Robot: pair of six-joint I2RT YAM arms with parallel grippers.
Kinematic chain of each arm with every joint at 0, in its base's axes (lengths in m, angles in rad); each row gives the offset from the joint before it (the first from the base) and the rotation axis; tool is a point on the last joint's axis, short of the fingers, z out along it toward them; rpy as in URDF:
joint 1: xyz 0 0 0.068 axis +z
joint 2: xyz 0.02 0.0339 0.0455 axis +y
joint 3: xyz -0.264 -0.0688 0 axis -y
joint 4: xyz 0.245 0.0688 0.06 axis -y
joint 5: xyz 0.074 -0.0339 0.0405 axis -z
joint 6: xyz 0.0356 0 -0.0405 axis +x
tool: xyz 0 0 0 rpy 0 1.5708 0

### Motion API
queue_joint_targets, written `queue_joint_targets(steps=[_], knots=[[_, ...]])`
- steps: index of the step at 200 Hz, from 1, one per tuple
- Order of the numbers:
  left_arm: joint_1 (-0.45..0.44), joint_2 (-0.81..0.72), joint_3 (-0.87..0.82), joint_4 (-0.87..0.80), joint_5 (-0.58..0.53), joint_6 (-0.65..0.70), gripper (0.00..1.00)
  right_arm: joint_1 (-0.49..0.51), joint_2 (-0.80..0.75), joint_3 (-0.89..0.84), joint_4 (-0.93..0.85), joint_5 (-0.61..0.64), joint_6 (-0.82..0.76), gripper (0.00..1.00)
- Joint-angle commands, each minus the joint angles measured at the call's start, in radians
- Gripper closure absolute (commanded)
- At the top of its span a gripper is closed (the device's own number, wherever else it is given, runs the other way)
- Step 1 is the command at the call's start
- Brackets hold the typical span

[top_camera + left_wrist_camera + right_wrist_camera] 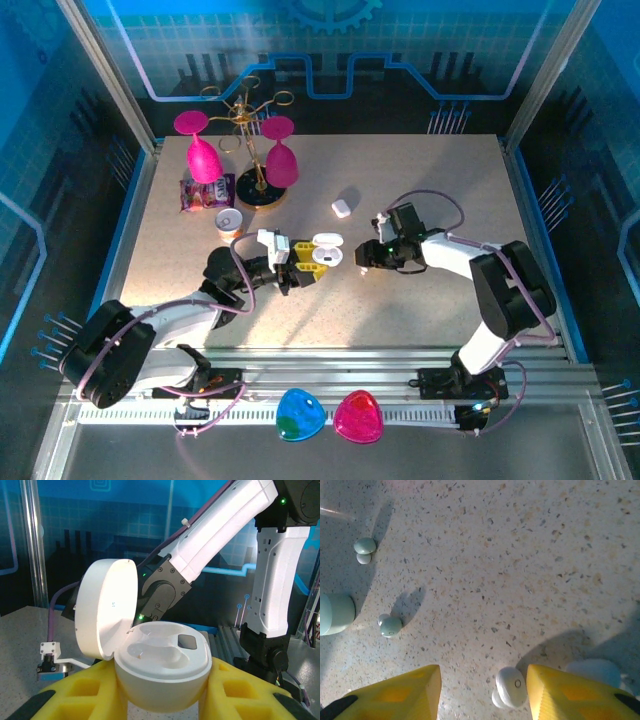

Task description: Insert the wireless bluetooth earbuds into the charging case

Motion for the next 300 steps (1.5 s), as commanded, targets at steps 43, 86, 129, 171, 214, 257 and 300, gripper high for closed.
queue_joint_targets(steps=[43,86,129,171,214,257,300], knots=[[0.005,0.009,-0.001,0.030,-0.001,0.012,0.78,0.010,0.067,0.009,0.048,-0.053,0.000,0.52],[0.006,0.009,0.001,0.030,-0.002,0.008,0.78,0.011,0.031,-0.015,0.044,-0.070,0.002,0.53],[0.005,0.009,0.001,0.028,-0.003,0.008,0.78,0.024,-0.064,-0.032,0.001,-0.015,-0.020,0.52],[0.005,0.030,0.005,0.065,0.001,-0.009,0.78,0.023,-0.046,-0.018,-0.020,-0.002,-0.030,0.52],[0.006,0.015,0.001,0.045,-0.001,0.001,0.78,0.039,-0.022,-0.018,-0.048,0.036,-0.031,0.52],[0.006,0.013,0.009,0.031,0.001,0.011,0.78,0.039,-0.002,-0.040,-0.018,0.022,-0.025,0.52],[0.006,0.023,0.015,0.042,0.004,0.001,0.78,0.039,0.041,-0.034,0.006,-0.004,-0.020,0.53]])
